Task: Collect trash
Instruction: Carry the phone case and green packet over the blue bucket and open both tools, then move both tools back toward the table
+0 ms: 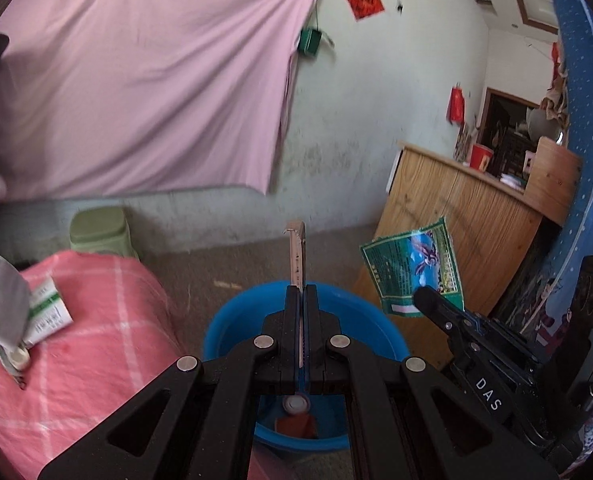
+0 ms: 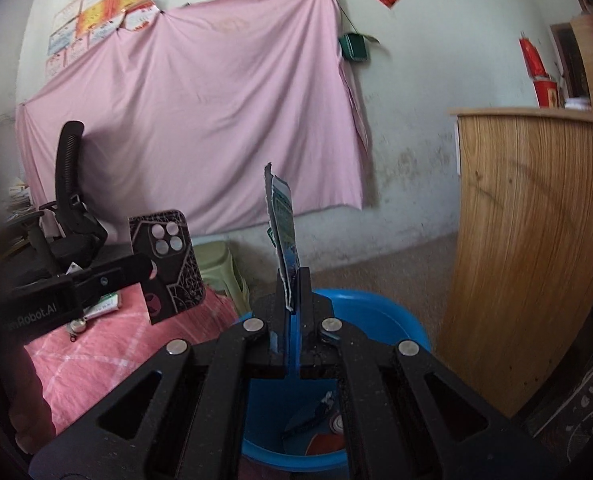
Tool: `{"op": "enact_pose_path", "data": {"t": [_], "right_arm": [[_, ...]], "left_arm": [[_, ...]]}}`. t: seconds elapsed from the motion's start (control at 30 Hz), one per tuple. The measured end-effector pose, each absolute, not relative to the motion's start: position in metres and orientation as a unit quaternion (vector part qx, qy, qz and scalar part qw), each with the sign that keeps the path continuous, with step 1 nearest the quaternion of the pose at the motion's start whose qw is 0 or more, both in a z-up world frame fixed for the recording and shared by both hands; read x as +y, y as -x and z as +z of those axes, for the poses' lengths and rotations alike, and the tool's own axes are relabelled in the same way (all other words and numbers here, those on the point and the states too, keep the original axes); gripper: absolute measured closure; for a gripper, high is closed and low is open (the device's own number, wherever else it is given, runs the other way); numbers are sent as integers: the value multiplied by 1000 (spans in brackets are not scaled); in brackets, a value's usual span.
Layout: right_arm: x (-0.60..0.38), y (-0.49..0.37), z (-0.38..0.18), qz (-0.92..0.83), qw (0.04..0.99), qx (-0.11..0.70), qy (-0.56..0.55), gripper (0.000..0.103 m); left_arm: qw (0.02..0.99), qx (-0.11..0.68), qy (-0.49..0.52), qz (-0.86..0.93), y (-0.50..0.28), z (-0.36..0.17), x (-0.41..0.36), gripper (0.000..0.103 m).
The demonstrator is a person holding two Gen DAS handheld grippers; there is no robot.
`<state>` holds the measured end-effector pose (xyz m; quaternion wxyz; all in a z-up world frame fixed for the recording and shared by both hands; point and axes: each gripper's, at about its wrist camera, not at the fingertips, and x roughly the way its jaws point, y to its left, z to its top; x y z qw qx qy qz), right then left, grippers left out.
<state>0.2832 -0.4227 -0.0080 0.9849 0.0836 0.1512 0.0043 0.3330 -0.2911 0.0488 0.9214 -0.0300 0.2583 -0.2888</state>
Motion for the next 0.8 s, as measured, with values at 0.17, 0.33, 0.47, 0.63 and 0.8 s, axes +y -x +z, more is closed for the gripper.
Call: {"op": "enact_pose_path", "data": {"t": [0.17, 0.33, 0.47, 0.63, 0.8], "right_arm": [[-432, -296, -18, 0, 977, 188, -104, 75], [-436, -309, -30, -5, 971, 216, -105, 74], [-439, -319, -38, -7, 965, 239, -106, 72], [-440, -327, -46, -9, 959, 261, -106, 69], [-440, -325, -45, -10, 962, 252, -109, 49]], "left_arm": [[897, 333, 48, -287, -361, 30, -302, 103], [882, 374, 57, -282, -375, 16, -309, 103], [878, 382, 56, -284, -379, 12, -310, 103], [873, 395, 64, -278, -384, 9, -303, 103], [876, 395, 74, -266, -385, 10, -293, 101]]}}
